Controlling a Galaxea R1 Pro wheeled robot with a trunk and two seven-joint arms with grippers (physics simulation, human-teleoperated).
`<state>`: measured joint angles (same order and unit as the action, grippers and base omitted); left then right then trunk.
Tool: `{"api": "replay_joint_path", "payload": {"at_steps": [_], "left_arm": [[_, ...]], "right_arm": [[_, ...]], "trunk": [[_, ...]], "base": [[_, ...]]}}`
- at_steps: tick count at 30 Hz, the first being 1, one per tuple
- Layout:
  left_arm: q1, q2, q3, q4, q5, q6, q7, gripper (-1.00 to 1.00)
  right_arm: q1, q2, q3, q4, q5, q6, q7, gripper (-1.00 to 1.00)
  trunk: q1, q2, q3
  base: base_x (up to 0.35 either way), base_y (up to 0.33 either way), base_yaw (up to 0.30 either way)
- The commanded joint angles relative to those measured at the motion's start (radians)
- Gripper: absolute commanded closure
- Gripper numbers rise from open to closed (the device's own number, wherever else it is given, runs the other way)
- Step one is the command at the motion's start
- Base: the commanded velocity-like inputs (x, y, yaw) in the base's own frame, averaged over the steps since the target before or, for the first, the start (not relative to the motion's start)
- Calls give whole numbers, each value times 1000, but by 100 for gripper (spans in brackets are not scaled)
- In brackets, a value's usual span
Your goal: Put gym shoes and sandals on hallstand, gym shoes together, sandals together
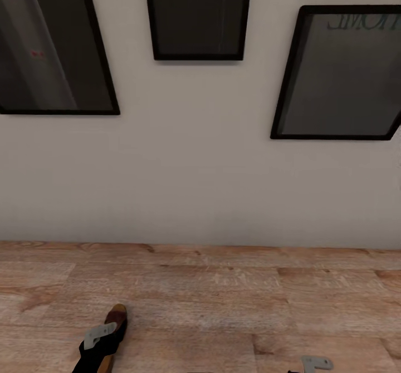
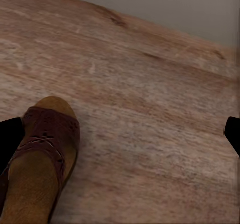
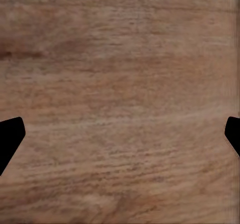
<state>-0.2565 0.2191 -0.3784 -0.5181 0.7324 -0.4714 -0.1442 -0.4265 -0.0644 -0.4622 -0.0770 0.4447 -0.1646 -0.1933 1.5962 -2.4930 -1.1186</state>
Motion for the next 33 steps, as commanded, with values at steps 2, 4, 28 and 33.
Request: {"api": "replay_joint_path", "payload": {"at_steps": [2,4,28,33], "left_arm": [[0,0,0,0,0,0,0,-100],[0,0,1,0,0,0,0,-100],[0,9,3,0,-1,-4,0,-100],[0,34,3,0,-1,-4,0,-100]], "right_arm": [[0,0,0,3,0,-2,0,-100],[0,0,0,4,0,-2,0,-100],[4,0,2,11,2,-5,22,-100],[4,0,1,11,2,-6,24,-100]], "trunk": [[0,0,0],[0,0,0],[0,0,0],[0,0,0]], "base": [[23,-100,0],[18,-80,0],[4,-16,0],[0,-1,0]]}}
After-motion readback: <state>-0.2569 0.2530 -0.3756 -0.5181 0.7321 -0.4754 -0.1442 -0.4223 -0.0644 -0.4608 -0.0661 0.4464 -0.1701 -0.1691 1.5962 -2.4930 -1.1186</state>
